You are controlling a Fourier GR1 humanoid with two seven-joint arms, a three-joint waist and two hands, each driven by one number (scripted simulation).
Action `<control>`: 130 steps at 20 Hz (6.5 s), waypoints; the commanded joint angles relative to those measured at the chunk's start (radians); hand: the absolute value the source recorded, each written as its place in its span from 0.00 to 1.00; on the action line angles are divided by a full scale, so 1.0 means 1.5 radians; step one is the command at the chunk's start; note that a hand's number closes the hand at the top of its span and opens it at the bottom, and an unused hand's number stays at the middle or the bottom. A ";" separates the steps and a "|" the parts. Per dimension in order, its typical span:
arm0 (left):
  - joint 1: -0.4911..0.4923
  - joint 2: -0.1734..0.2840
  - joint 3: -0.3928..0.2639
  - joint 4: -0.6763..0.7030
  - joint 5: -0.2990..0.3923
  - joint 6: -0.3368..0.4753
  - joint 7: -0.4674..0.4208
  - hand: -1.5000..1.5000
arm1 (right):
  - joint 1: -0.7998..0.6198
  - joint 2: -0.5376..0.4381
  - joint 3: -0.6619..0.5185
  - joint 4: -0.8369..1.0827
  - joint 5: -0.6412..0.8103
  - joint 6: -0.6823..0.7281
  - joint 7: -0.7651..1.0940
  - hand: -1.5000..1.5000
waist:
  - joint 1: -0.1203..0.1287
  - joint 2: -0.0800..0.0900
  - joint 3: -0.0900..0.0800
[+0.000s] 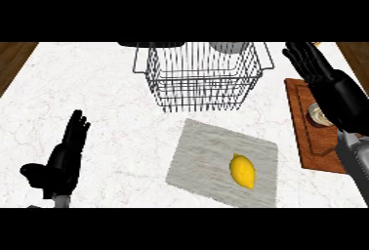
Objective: Pick the lemon from the placemat and place it in the basket
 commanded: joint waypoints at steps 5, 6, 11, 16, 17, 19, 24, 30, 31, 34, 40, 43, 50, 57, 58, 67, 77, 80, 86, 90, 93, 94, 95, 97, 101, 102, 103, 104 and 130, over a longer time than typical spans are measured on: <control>0.036 0.016 -0.043 0.090 0.024 -0.060 0.110 0.50 | -0.060 0.152 0.134 0.002 -0.108 0.105 0.072 1.00 | 0.018 0.029 0.003; 0.033 0.021 -0.056 0.106 0.019 -0.064 0.136 0.50 | -0.060 0.180 0.150 0.020 -0.137 0.128 0.071 1.00 | 0.023 0.036 0.004; 0.065 0.054 -0.051 0.101 0.040 -0.098 0.177 0.50 | 0.030 0.210 0.371 -0.100 0.041 0.127 0.058 0.00 | -0.014 0.011 0.004; 0.045 0.050 -0.043 0.093 0.038 -0.082 0.209 0.50 | 0.021 0.178 0.408 -0.168 0.205 0.016 0.161 0.00 | -0.031 0.009 0.003; 0.071 0.063 -0.034 0.099 0.048 -0.103 0.188 0.50 | -0.005 0.141 0.389 -0.181 0.250 0.006 0.182 0.00 | -0.035 0.003 0.002; 0.054 0.053 -0.031 0.103 0.042 -0.080 0.199 0.50 | -0.072 0.093 0.348 -0.187 0.324 -0.001 0.211 0.00 | -0.045 0.003 0.001; 0.058 0.062 -0.035 0.070 0.037 -0.077 0.222 0.50 | -0.173 -0.024 0.283 -0.268 0.349 0.097 0.328 0.00 | -0.038 0.006 0.003; 0.079 0.060 -0.031 0.070 0.040 -0.096 0.204 0.50 | -0.314 -0.115 0.188 -0.286 0.213 0.289 0.443 0.00 | -0.021 0.009 0.001; 0.076 0.062 -0.027 0.074 0.037 -0.094 0.202 0.50 | -0.290 -0.156 0.187 -0.292 0.187 0.332 0.426 0.00 | -0.028 0.010 0.002; 0.065 0.070 -0.014 0.087 0.045 -0.115 0.200 0.50 | -0.331 -0.188 0.178 -0.286 0.100 0.422 0.476 0.00 | -0.031 0.010 0.001; 0.056 0.046 -0.026 0.085 0.023 -0.091 0.214 0.50 | -0.390 -0.251 0.152 -0.242 -0.003 0.551 0.510 0.00 | -0.024 0.012 0.003; 0.076 0.077 0.001 0.081 0.044 -0.139 0.199 0.50 | -0.377 -0.282 0.138 -0.248 -0.022 0.574 0.509 0.00 | -0.020 0.013 0.003; 0.058 0.044 -0.007 0.076 0.023 -0.120 0.219 0.50 | -0.324 -0.247 0.141 -0.276 -0.026 0.538 0.525 0.00 | -0.018 0.014 0.004; 0.021 0.039 0.009 0.115 0.014 -0.140 0.227 0.50 | -0.247 -0.161 0.177 -0.298 0.084 0.504 0.516 0.00 | -0.014 0.018 0.004; 0.048 0.028 -0.011 0.077 0.002 -0.123 0.232 0.50 | -0.213 -0.155 0.181 -0.308 0.126 0.497 0.499 0.00 | -0.012 0.018 0.005; 0.075 0.014 -0.014 0.052 -0.015 -0.117 0.236 0.50 | -0.159 -0.071 0.281 -0.316 0.299 0.467 0.514 0.00 | -0.007 0.017 0.005; 0.059 0.000 -0.004 0.057 -0.042 -0.106 0.258 0.50 | -0.102 -0.057 0.278 -0.272 0.403 0.451 0.396 0.00 | -0.011 0.016 0.005; 0.053 0.029 0.042 0.078 -0.003 -0.171 0.238 0.50 | -0.084 -0.047 0.296 -0.232 0.472 0.409 0.332 0.00 | -0.009 0.018 0.004; 0.060 0.007 0.035 0.110 -0.031 -0.162 0.216 0.50 | -0.052 -0.064 0.310 -0.195 0.545 0.365 0.260 0.00 | -0.010 0.019 0.005; 0.074 0.009 0.031 0.063 -0.040 -0.154 0.243 0.50 | 0.002 -0.074 0.324 -0.193 0.584 0.322 0.213 0.00 | -0.012 0.017 0.005; 0.086 -0.003 0.032 0.062 -0.044 -0.148 0.243 0.50 | -0.010 -0.038 0.330 -0.175 0.599 0.326 0.229 0.00 | -0.010 0.016 0.005; 0.065 0.003 0.047 0.093 -0.040 -0.174 0.222 0.50 | -0.036 -0.009 0.331 -0.142 0.601 0.335 0.227 0.00 | -0.008 0.018 0.004; 0.059 0.023 0.051 0.062 -0.038 -0.165 0.273 0.50 | -0.002 -0.040 0.341 -0.151 0.623 0.313 0.203 0.00 | -0.011 0.017 0.005; 0.073 -0.005 0.030 0.059 -0.062 -0.146 0.251 0.50 | -0.009 0.000 0.372 -0.129 0.658 0.309 0.231 0.00 | -0.008 0.017 0.005; 0.078 0.002 0.050 0.087 -0.047 -0.182 0.228 0.50 | -0.012 -0.032 0.362 -0.098 0.675 0.323 0.201 0.00 | -0.010 0.017 0.004; 0.048 -0.021 0.041 0.116 -0.061 -0.165 0.231 0.50 | -0.005 0.000 0.389 -0.081 0.699 0.309 0.228 0.00 | -0.013 0.019 0.004; 0.058 0.010 0.071 0.091 -0.041 -0.187 0.237 0.50 | -0.040 0.018 0.364 -0.099 0.678 0.362 0.255 0.00 | -0.010 0.017 0.004; 0.050 -0.023 0.037 0.095 -0.062 -0.160 0.256 0.50 | -0.023 0.012 0.374 -0.083 0.696 0.331 0.238 0.00 | -0.013 0.018 0.004; 0.056 -0.050 0.073 0.095 -0.093 -0.177 0.263 0.50 | -0.020 0.042 0.389 0.058 0.865 0.171 0.046 1.00 | -0.010 0.019 0.004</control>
